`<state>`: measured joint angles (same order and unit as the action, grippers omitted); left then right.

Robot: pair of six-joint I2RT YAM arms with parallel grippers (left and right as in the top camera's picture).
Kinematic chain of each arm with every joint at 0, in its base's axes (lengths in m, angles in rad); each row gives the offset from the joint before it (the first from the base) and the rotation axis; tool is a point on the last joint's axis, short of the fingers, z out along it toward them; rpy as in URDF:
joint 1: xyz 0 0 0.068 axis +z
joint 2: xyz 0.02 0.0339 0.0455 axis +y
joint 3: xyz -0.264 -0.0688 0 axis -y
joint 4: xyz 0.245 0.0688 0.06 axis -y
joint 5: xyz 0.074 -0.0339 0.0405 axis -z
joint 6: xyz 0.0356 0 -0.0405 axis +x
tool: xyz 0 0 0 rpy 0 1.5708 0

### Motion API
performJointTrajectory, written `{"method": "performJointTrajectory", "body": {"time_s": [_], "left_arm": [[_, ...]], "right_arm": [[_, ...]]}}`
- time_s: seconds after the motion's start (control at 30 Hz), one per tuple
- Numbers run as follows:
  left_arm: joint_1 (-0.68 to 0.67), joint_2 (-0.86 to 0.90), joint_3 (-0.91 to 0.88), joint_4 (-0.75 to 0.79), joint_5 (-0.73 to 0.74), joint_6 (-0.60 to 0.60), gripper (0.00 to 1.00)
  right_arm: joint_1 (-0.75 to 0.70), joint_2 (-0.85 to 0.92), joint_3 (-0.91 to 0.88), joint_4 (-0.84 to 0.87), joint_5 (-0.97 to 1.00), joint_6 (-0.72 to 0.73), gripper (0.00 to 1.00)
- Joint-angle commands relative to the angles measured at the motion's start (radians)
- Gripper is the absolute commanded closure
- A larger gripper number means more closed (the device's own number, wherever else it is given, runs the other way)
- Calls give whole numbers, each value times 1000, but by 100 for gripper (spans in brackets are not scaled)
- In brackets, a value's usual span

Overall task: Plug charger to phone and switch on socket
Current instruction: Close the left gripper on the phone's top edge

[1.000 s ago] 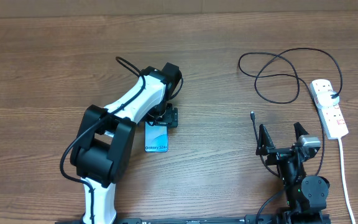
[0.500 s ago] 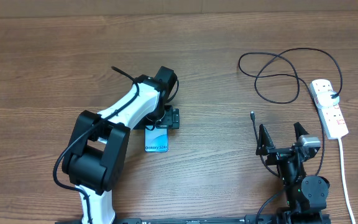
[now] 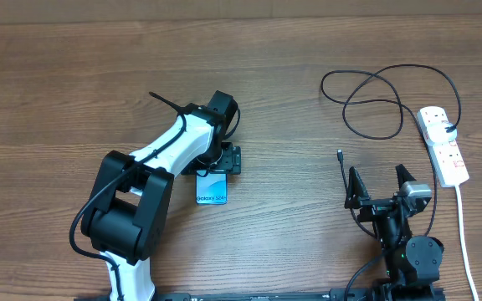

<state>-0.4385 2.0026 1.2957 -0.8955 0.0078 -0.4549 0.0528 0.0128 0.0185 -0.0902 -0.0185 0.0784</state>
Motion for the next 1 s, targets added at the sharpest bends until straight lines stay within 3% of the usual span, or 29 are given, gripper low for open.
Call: {"method": "performJointTrajectory", "body": {"time_s": [0.0,0.33,0.53,0.67,0.97], "left_arm": [[-13,103,-81,-10,-56,2,13],[-13,103,-81,-9,-56,2,21],[-13,103,-81,-21,-56,7,9],[-13,103,-82,-23,-56,7,8],[-14,103,-82,-23,-13,51,18]], "right_arm": [[-2,-10,-11,6,10,-1,0],[-2,-10,-11,6,10,-1,0],[-2,-10,-11,6,10,-1,0],[-2,-10,-11,6,10,-1,0],[-2,-10,-11,6,10,-1,0]]}}
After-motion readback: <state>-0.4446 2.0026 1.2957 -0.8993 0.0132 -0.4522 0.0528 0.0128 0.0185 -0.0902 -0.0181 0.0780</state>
